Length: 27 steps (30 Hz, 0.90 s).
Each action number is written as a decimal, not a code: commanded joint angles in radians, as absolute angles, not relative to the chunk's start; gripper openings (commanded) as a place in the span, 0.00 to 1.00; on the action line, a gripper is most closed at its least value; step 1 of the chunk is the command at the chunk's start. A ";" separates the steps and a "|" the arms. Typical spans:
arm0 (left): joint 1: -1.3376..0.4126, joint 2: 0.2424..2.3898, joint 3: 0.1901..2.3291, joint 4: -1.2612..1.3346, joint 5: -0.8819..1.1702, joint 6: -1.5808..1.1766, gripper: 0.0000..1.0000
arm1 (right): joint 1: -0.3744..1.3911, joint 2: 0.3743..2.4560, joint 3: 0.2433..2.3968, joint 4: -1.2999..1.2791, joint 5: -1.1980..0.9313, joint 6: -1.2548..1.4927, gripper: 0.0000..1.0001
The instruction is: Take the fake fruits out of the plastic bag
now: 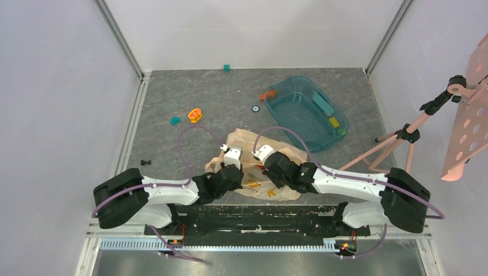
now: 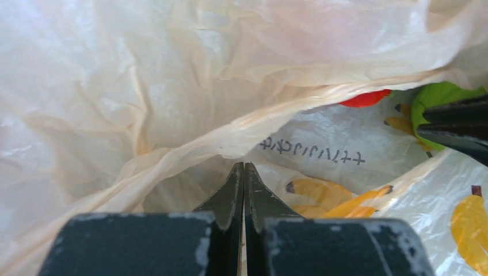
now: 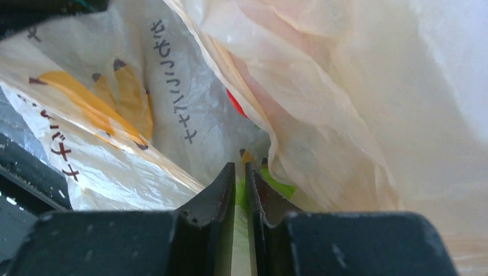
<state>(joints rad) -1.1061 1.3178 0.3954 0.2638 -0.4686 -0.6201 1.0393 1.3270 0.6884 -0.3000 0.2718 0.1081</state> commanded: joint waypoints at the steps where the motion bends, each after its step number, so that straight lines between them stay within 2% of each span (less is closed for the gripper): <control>1: -1.093 1.326 0.415 0.304 -0.494 -0.614 0.02 | 1.058 1.223 0.596 -0.255 0.293 0.192 0.14; 8: -1.081 1.336 0.426 0.291 -0.494 -0.619 0.02 | 1.105 1.103 0.376 -0.058 0.267 0.170 0.17; 15: -1.074 1.346 0.428 0.266 -0.501 -0.628 0.02 | 1.156 1.013 0.257 0.069 0.288 0.149 0.23; 20: -1.070 1.326 0.432 0.158 -0.569 -0.676 0.02 | 1.158 0.994 0.292 0.004 0.404 0.175 0.32; 24: -1.064 1.288 0.441 -0.006 -0.676 -0.774 0.02 | 1.159 1.003 0.331 -0.092 0.506 0.228 0.34; 27: -1.043 1.258 0.452 -0.131 -0.733 -0.854 0.02 | 1.158 0.999 0.352 -0.143 0.558 0.279 0.46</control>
<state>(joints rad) -1.0695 1.3056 0.4164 0.0536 -0.5831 -0.7124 1.1549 1.0077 0.2993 -0.0620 0.4286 0.2047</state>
